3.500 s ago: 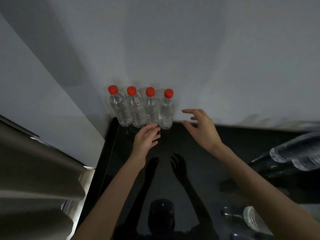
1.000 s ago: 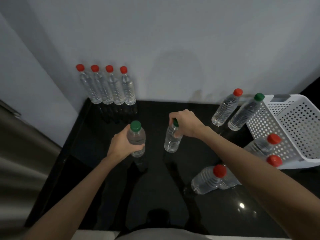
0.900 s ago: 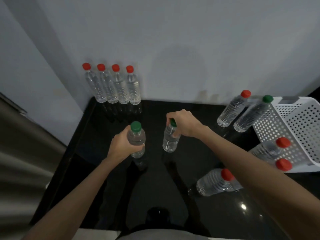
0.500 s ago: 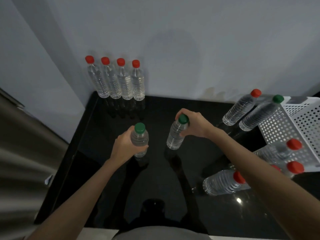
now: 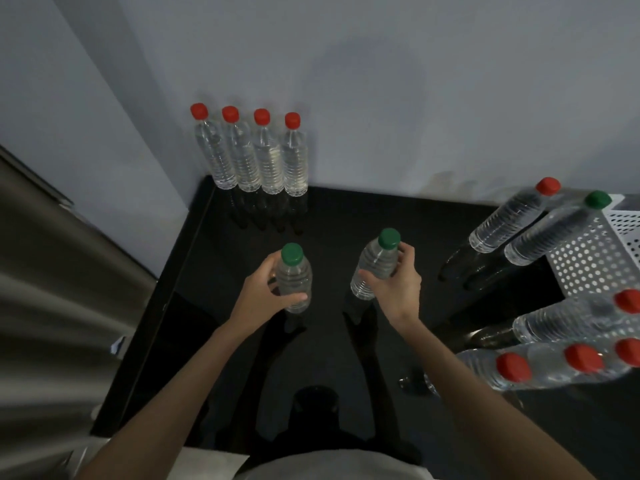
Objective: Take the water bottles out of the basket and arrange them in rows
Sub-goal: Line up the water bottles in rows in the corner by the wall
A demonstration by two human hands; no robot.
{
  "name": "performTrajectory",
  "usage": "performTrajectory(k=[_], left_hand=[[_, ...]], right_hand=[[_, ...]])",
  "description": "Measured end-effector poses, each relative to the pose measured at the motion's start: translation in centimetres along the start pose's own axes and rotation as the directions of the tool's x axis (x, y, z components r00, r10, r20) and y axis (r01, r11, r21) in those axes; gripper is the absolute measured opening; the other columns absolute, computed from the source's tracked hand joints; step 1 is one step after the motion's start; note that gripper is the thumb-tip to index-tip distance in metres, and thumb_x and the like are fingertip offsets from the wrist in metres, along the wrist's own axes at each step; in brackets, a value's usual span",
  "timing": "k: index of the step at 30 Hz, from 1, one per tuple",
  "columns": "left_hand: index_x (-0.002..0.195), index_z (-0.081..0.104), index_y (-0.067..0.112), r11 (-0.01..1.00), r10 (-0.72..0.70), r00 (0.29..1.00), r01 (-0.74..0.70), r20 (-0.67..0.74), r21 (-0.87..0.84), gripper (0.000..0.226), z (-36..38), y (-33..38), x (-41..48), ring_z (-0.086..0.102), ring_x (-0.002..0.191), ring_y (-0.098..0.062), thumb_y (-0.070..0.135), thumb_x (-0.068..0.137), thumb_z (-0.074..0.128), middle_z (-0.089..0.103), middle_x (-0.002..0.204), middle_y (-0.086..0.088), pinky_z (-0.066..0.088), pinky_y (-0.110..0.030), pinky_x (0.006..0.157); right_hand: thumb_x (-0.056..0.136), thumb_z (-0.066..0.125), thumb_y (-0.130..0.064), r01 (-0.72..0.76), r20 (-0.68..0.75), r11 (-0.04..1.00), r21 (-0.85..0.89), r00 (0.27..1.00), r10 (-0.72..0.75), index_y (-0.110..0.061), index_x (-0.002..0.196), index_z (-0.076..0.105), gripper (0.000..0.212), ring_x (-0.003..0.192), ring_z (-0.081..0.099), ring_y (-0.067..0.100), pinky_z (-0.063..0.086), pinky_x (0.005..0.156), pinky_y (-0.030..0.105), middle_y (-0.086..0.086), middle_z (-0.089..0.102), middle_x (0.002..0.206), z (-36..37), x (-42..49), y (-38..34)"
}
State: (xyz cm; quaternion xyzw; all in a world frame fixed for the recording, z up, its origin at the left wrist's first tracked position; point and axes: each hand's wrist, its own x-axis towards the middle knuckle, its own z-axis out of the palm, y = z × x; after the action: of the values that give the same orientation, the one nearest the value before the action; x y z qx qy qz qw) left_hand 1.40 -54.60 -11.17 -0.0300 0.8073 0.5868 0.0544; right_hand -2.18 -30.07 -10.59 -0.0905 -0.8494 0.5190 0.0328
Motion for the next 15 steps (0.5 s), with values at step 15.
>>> performTrajectory(k=[15], left_hand=[[0.123, 0.055, 0.025, 0.999, 0.028, 0.964, -0.021, -0.264, 0.031, 0.07, -5.8, 0.4, 5.0, 0.065, 0.096, 0.004, 0.018, 0.062, 0.089, 0.068, 0.106, 0.011, 0.052, -0.016, 0.082]], right_hand=[[0.063, 0.089, -0.025, 0.094, 0.186, 0.995, -0.036, 0.979, -0.085, -0.038, 0.116, 0.042, 0.071, 0.099, 0.063, 0.002, 0.053, 0.095, 0.038, -0.018, 0.063, 0.103, 6.3, 3.1, -6.6]])
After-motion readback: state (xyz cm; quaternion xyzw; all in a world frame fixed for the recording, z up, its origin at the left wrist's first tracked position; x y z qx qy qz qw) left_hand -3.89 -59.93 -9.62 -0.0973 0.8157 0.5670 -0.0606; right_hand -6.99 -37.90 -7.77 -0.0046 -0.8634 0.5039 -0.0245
